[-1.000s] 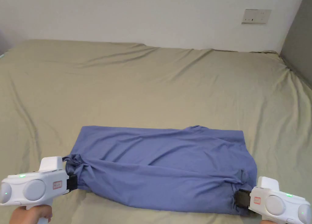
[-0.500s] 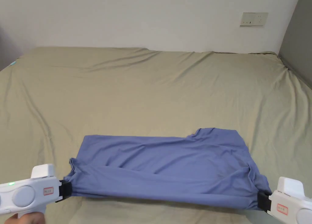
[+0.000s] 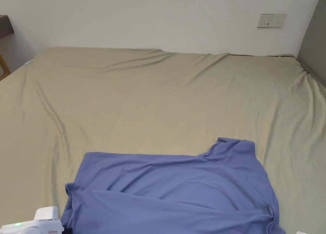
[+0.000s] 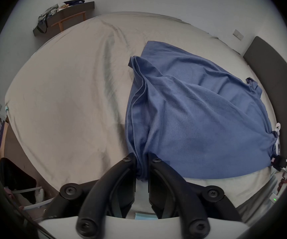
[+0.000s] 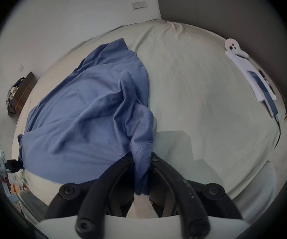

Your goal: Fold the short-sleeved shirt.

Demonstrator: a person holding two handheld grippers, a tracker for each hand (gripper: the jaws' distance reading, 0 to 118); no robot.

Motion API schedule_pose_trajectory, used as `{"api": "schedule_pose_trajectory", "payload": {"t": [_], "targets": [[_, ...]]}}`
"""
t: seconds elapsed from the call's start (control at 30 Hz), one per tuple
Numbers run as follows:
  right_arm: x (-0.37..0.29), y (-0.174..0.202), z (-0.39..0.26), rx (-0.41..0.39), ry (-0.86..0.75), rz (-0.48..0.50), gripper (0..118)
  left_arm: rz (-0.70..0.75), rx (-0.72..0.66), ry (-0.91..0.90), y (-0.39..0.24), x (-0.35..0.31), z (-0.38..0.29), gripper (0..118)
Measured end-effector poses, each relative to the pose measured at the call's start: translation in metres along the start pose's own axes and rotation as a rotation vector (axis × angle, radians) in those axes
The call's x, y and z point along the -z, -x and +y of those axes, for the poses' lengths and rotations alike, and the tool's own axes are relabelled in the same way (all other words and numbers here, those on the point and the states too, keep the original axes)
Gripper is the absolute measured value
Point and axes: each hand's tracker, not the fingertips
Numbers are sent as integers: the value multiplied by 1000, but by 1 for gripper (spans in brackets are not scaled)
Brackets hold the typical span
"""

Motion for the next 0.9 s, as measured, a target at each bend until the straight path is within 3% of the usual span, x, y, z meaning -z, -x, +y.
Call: {"api": "schedule_pose_trajectory", "payload": {"t": [0.07,0.1,0.13,0.17,0.2,0.23,0.33,0.5,0.57,0.6,0.63,0.7,0.73,0.9], "targets": [[-12,8,10,-52,-7,-36,31,0,-4,-2,-6,-8,5,35],[-20,13,16,-87,-39,-67,44,-3,-17,-21,-9,-17,8,56],[-30,21,25,-107,-87,-74,67,-44,-30,-77,-12,-28,12,85],[-43,26,34,-124,-147,-61,84,-88,-39,-134,-15,-41,16,103],[-55,33,43,-143,-204,-50,100,-120,-44,-197,-20,-54,21,113],[-69,40,52,-161,-272,-36,112,-146,-48,-272,-28,-70,27,116],[-114,68,76,-209,-477,-3,112,-191,4,-457,-57,-115,45,115],[-167,107,95,-276,-747,30,112,-144,87,-789,-100,-163,56,115],[-177,117,95,-306,-827,28,101,-71,112,-892,-115,-172,54,112],[-180,122,93,-316,-852,21,90,-54,126,-915,-120,-174,53,105],[-182,126,92,-319,-874,14,71,-50,136,-936,-124,-175,51,82],[-184,133,88,-330,-893,-11,22,-49,151,-963,-128,-177,47,17],[-183,136,87,-340,-902,-18,2,-44,158,-964,-130,-175,48,1],[-177,140,89,-339,-911,-9,1,-81,170,-929,-126,-166,52,0]]}}
